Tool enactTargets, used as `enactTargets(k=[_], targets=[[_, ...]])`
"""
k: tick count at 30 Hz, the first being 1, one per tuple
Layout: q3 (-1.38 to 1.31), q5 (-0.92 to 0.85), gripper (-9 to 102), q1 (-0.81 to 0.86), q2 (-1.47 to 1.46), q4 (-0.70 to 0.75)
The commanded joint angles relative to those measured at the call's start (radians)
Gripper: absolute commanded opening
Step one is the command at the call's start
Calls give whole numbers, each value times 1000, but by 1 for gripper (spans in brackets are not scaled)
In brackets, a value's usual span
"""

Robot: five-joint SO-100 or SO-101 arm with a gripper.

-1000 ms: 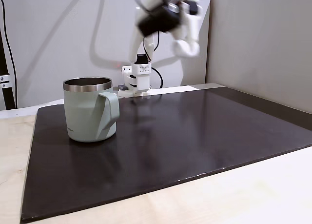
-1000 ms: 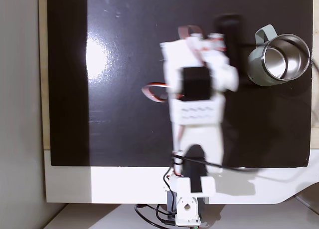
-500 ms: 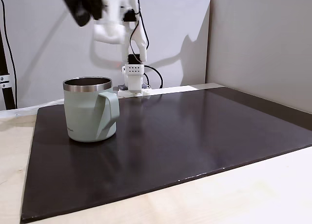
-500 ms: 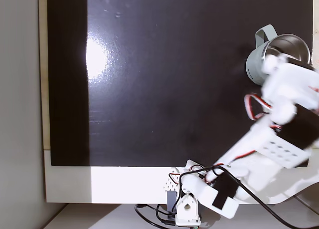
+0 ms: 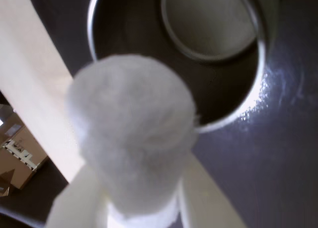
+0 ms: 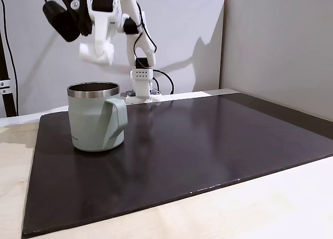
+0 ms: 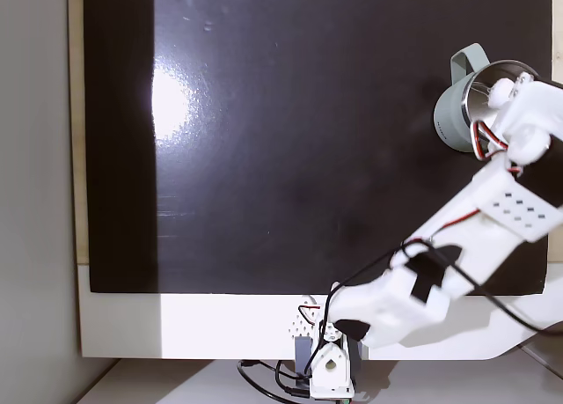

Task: Grasp a gauze and put it in the cup.

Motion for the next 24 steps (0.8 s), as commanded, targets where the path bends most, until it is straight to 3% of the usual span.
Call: enactTargets(k=[1, 13, 19, 24], targets=[[-239, -21, 0, 14, -94, 28], [-255, -48, 1, 28, -144, 28], [-253, -49, 30, 29, -149, 29], [-255, -49, 36, 37, -153, 29]])
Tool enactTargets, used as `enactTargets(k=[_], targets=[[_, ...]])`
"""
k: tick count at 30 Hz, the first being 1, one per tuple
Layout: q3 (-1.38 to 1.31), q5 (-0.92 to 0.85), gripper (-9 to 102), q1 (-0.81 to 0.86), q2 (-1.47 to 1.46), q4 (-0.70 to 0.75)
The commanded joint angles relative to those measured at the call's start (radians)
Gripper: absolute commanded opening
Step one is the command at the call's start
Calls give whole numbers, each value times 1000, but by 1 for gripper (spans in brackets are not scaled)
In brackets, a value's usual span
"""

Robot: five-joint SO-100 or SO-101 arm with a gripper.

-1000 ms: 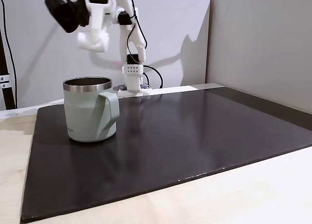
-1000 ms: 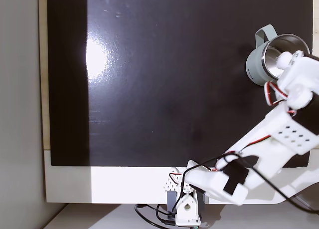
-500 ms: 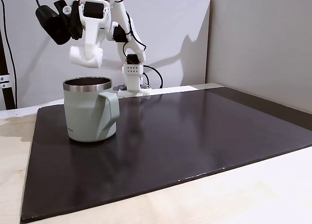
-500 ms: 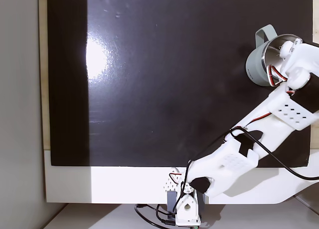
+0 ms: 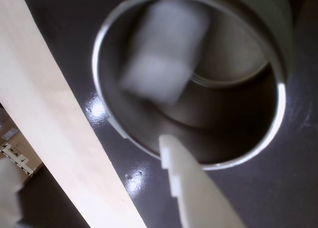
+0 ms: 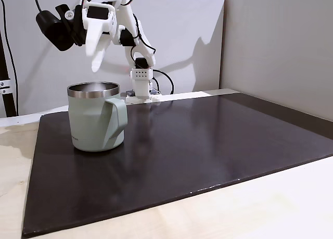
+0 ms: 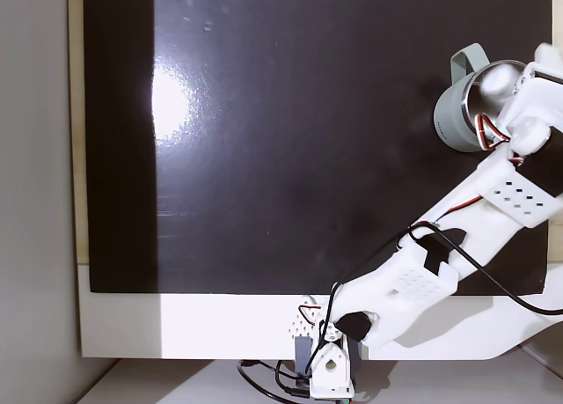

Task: Grasp a gauze and put it in the cup.

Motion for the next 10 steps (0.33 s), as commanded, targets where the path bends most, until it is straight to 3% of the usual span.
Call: enactTargets(k=[1, 10], targets=[[-54, -9, 36, 15, 8, 8], [-55, -11, 35, 11, 14, 8]])
